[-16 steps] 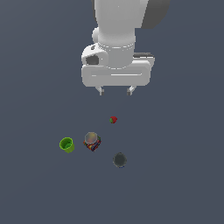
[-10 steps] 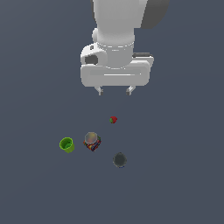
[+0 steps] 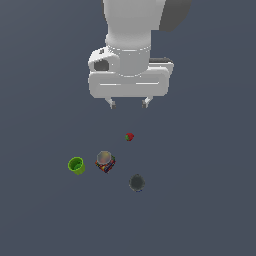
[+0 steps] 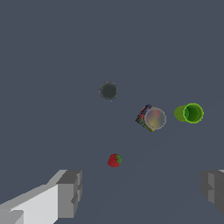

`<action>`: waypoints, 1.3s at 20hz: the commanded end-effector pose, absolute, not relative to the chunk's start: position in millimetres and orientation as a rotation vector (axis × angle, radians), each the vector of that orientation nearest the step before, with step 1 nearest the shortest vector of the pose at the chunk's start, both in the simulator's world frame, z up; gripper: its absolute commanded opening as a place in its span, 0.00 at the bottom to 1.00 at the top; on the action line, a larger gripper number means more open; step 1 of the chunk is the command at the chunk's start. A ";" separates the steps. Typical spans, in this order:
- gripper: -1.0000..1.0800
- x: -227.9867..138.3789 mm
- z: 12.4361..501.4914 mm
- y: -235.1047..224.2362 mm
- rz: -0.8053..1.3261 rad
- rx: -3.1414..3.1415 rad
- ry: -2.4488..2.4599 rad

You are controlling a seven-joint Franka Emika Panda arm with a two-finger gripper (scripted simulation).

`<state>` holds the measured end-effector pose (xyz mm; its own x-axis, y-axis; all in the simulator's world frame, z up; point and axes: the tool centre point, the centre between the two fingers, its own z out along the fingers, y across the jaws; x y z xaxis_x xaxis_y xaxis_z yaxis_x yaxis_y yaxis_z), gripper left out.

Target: Pick up a designated object from a clutter of objects.

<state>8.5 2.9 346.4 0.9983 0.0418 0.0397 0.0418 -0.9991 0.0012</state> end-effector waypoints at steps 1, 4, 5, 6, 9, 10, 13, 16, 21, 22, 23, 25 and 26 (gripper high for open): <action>0.96 10.0 342.6 1.6 0.060 3.142 0.050; 0.96 14.4 333.1 -2.6 0.058 3.145 0.008; 0.96 16.4 328.7 -4.4 0.056 3.147 -0.012; 0.96 18.5 323.8 -6.5 0.055 3.148 -0.034; 0.96 25.8 305.1 -14.4 0.049 3.151 -0.116; 0.96 28.4 297.6 -17.6 0.047 3.152 -0.149; 0.96 36.7 271.0 -29.1 0.039 3.149 -0.265; 0.96 44.5 238.1 -43.7 0.030 3.136 -0.405; 0.96 51.7 181.8 -69.5 0.015 3.094 -0.637; 0.96 52.2 172.4 -74.0 0.012 3.085 -0.675; 0.96 52.5 163.5 -78.1 0.010 3.075 -0.710; 0.96 52.6 147.8 -85.6 0.007 3.057 -0.772; 0.96 52.4 140.9 -88.9 0.006 3.048 -0.799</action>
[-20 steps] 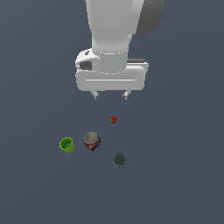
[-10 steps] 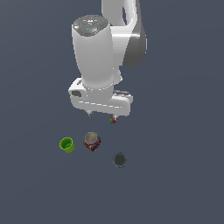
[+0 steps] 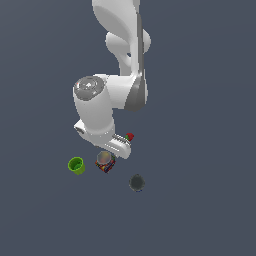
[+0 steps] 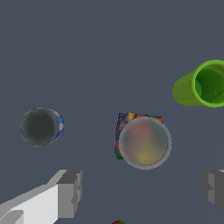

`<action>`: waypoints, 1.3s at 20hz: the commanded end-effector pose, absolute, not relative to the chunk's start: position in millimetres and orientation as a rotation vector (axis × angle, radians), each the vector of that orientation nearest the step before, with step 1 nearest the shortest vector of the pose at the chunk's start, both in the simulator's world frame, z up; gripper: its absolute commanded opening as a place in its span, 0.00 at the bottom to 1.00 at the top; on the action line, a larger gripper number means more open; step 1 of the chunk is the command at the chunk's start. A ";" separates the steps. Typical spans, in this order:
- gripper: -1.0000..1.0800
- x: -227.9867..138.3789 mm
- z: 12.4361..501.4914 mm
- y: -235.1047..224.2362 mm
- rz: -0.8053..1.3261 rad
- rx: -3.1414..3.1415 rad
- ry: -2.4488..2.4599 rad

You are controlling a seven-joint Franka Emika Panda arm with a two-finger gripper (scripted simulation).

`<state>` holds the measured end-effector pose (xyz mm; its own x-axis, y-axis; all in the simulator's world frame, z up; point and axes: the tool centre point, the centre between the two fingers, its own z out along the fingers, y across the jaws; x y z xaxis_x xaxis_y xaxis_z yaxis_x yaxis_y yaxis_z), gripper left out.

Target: Pick up a designated object from a clutter of objects.

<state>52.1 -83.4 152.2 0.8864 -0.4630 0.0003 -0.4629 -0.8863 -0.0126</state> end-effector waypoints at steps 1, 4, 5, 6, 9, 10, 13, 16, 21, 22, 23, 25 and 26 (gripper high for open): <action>0.96 52.2 134.7 -91.8 -0.004 -3.025 0.819; 0.96 51.2 119.9 -99.0 -0.002 -3.013 0.877; 0.96 50.9 116.3 -100.7 -0.001 -3.010 0.892; 0.96 50.7 113.3 -102.1 -0.001 -3.007 0.903; 0.96 50.2 108.4 -104.5 0.000 -3.003 0.923; 0.96 50.1 108.1 -104.8 0.000 -3.003 0.924; 0.96 49.8 107.8 -103.9 0.002 -3.004 0.917; 0.96 49.6 99.5 -103.9 0.002 -3.004 0.918; 0.96 48.8 73.5 -104.2 0.001 -3.003 0.922; 0.96 48.8 69.1 -104.4 0.000 -3.003 0.923; 0.96 48.8 65.4 -104.3 0.000 -3.003 0.923; 0.96 49.2 60.3 -104.5 0.000 -3.003 0.924; 0.96 49.6 58.9 -104.5 0.000 -3.003 0.924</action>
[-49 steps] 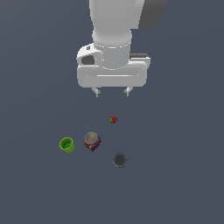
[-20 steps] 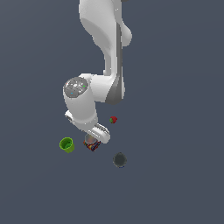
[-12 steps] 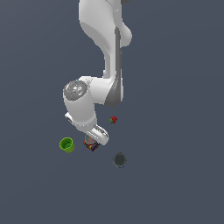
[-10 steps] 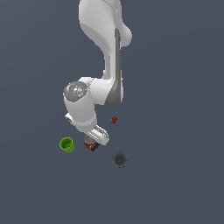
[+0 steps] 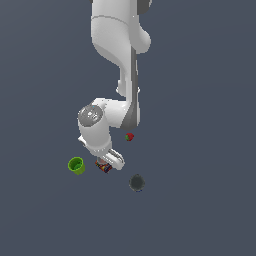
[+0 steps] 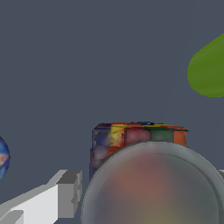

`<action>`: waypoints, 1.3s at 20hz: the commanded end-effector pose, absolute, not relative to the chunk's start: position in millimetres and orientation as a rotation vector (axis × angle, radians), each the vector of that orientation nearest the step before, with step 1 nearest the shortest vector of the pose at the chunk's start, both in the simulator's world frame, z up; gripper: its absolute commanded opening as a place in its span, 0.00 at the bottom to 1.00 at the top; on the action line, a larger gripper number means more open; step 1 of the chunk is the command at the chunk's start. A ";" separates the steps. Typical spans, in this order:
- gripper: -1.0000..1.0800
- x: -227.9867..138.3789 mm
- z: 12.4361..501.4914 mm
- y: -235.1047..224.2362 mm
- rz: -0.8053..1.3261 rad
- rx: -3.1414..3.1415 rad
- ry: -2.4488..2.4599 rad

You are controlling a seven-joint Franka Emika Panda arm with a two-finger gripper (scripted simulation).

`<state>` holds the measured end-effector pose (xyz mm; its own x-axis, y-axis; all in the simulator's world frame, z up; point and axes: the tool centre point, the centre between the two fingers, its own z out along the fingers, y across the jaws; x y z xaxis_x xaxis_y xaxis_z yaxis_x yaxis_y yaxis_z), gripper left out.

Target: Pick up a designated object from a clutter of objects.

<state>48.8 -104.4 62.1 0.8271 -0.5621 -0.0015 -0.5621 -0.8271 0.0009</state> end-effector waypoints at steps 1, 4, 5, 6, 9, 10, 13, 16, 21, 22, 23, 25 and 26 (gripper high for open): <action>0.96 49.8 58.1 -104.5 0.000 3.002 -0.924; 0.00 49.9 57.9 -104.5 0.000 3.002 -0.924; 0.00 49.9 57.9 -104.5 0.000 3.002 -0.924; 0.00 49.9 57.9 -104.5 0.000 3.002 -0.924; 0.00 49.9 57.9 -104.5 0.000 3.002 -0.924; 0.00 49.9 57.9 -104.5 0.000 3.002 -0.924; 0.00 49.9 58.9 -103.7 0.000 3.004 -0.922; 0.00 49.2 60.7 -102.7 0.000 3.004 -0.922; 0.00 44.6 71.5 -96.8 0.000 3.004 -0.922; 0.00 43.2 74.9 -94.9 0.000 3.004 -0.922; 0.00 41.7 78.6 -92.9 0.000 3.004 -0.922; 0.00 38.0 87.4 -88.1 0.000 3.004 -0.922; 0.00 35.9 92.4 -85.4 0.000 3.004 -0.922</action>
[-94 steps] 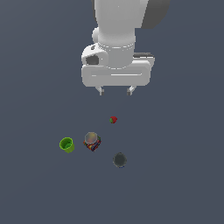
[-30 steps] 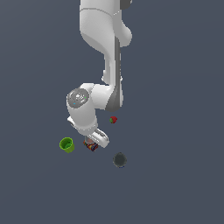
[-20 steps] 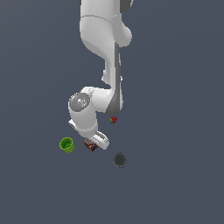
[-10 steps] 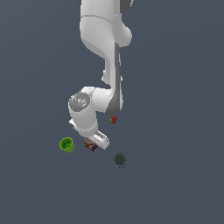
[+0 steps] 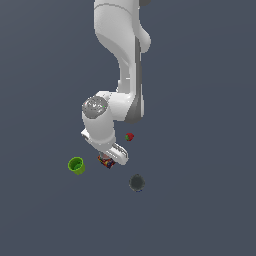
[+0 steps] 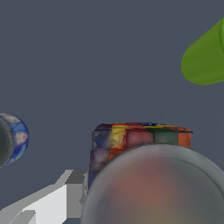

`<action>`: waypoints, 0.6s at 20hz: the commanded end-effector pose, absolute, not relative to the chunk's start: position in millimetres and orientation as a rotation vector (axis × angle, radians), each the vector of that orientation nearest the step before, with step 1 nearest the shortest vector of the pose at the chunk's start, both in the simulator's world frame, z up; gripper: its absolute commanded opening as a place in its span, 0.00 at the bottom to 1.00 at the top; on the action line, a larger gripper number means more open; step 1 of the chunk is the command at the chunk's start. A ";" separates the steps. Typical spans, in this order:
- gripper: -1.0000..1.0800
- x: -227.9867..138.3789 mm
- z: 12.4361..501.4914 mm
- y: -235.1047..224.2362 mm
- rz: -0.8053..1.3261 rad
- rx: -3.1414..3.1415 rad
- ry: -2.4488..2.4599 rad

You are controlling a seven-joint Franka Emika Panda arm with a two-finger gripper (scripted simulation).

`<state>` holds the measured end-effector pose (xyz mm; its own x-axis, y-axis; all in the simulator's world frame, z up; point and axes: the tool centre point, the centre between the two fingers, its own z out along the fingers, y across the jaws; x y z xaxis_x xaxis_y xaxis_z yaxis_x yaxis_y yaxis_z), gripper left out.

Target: Pick up a designated object from a clutter of objects.

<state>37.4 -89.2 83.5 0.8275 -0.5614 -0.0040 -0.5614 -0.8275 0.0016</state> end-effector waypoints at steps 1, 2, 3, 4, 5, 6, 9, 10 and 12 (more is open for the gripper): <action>0.00 33.7 97.8 -82.5 0.000 3.004 -0.922; 0.00 31.2 103.7 -79.3 0.000 3.004 -0.922; 0.00 28.7 109.9 -76.0 0.000 3.004 -0.922; 0.00 25.9 116.6 -72.4 0.000 3.004 -0.922; 0.00 22.9 123.8 -68.5 0.000 3.004 -0.922; 0.00 19.8 131.4 -64.5 0.000 3.004 -0.922; 0.00 9.8 155.8 -51.9 0.000 3.003 -0.923; 0.00 6.5 164.2 -47.5 0.000 3.003 -0.923; 0.00 -0.3 181.1 -38.5 0.000 3.003 -0.923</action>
<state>4.2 -45.1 166.7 0.8274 -0.5616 -0.0032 -0.5616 -0.8274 0.0016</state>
